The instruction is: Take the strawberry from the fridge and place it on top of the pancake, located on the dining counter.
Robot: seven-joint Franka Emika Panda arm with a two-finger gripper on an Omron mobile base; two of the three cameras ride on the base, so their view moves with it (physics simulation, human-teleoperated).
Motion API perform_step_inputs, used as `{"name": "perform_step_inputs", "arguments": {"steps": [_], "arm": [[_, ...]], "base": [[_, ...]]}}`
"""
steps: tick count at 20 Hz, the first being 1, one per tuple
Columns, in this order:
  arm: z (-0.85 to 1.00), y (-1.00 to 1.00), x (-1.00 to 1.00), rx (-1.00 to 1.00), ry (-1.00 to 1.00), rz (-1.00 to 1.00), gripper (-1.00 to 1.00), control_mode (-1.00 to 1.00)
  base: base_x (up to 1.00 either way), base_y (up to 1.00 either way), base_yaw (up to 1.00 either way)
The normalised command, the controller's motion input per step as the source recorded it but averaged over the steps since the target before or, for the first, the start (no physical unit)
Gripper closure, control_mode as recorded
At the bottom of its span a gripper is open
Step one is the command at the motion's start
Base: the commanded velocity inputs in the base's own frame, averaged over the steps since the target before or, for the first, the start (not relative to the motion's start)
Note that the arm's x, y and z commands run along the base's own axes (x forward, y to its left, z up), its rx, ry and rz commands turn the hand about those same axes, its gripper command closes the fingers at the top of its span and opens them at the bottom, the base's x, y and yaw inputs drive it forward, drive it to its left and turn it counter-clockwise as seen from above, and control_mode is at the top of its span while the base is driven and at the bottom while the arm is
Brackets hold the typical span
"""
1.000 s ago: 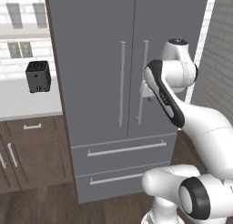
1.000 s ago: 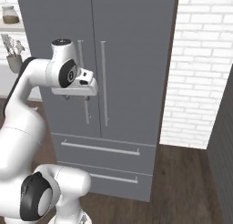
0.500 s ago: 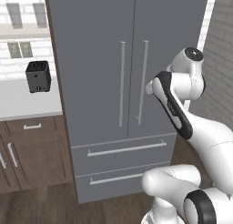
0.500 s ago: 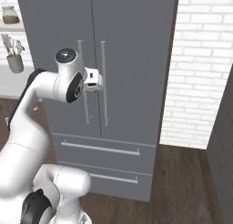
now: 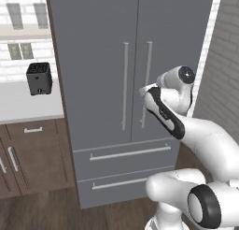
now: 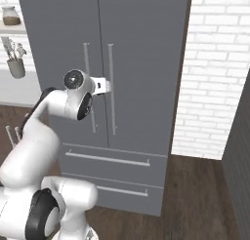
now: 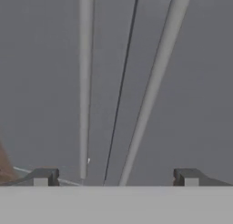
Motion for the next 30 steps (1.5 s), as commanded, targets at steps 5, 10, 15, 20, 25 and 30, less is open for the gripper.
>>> {"name": "perform_step_inputs", "arguments": {"steps": [5,10,15,20,25,30], "arm": [[0.17,-0.11,0.9,0.01,0.11,-0.08,-1.0,-1.0],[0.13,-0.25,0.55,0.02,0.13,-0.01,-1.0,-1.0],[0.0,-0.13,0.09,0.0,-0.15,0.08,-1.0,-1.0],[-0.01,0.0,0.29,0.0,-0.16,0.02,-1.0,-1.0],[0.0,0.0,0.5,0.0,-0.02,0.0,-1.0,-1.0],[0.0,0.0,0.59,0.0,0.0,0.0,-1.0,-1.0]], "base": [[0.0,0.0,0.0],[0.0,0.0,0.0],[0.0,0.0,0.0],[0.0,0.0,0.0],[0.0,0.0,0.0],[0.0,0.0,0.0]]}}
